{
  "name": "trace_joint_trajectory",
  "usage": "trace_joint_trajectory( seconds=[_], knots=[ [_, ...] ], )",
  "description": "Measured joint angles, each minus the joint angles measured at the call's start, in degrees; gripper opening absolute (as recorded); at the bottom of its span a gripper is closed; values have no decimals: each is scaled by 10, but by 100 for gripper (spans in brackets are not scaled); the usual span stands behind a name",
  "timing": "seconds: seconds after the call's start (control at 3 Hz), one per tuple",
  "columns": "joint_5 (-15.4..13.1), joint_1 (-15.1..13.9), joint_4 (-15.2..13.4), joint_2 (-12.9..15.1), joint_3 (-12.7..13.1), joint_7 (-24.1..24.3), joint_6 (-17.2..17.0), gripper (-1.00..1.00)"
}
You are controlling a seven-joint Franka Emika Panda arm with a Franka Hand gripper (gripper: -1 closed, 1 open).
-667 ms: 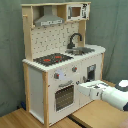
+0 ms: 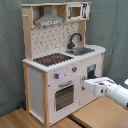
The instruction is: Play with the kitchen
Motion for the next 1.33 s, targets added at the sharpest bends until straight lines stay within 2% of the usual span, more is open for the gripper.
trace_joint_trajectory(
  seconds=[0.67,1.0,1.33],
  knots=[
    [-2,46,-102,-2,-13,-31,27,100],
    [-2,68,-162,-2,-19,-39,58,100],
    [-3,67,-201,-2,-20,-54,110,100]
  ],
)
